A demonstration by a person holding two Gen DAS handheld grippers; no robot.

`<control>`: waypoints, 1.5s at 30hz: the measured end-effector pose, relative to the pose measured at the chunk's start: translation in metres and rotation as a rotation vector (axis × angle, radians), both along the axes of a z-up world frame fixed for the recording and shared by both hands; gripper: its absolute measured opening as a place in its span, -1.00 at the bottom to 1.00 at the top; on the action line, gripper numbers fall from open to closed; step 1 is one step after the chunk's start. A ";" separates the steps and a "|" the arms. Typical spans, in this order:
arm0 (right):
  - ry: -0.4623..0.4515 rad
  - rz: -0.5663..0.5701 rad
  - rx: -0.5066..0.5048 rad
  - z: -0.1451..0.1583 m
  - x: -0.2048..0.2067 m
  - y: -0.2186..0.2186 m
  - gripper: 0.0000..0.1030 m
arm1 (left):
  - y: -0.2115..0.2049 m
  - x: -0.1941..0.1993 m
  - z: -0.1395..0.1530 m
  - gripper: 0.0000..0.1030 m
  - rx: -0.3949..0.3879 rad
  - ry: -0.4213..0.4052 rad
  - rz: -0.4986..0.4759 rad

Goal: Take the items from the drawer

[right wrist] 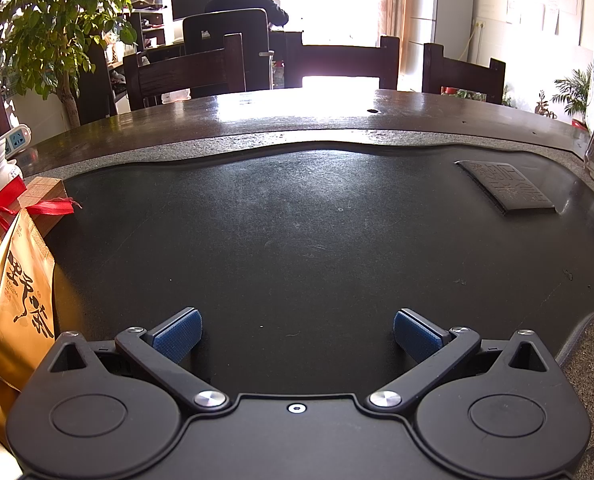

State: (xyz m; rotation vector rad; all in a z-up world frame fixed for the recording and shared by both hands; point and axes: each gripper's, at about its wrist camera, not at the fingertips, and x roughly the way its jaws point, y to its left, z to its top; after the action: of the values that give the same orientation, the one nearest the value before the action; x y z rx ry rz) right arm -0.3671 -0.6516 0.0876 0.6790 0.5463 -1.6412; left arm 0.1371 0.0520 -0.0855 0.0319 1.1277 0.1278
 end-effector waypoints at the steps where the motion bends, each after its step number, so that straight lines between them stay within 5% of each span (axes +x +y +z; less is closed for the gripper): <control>1: 0.000 0.000 0.000 0.000 0.000 0.000 1.00 | 0.001 0.001 -0.002 0.69 -0.001 0.003 0.000; 45: 0.000 0.000 0.000 -0.001 -0.001 -0.001 1.00 | 0.025 0.017 -0.035 0.69 -0.004 0.055 0.066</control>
State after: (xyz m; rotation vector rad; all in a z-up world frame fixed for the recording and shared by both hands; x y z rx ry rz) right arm -0.3683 -0.6529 0.0869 0.6788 0.5465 -1.6408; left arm 0.1541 0.0767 -0.1205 -0.0056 1.1844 0.1839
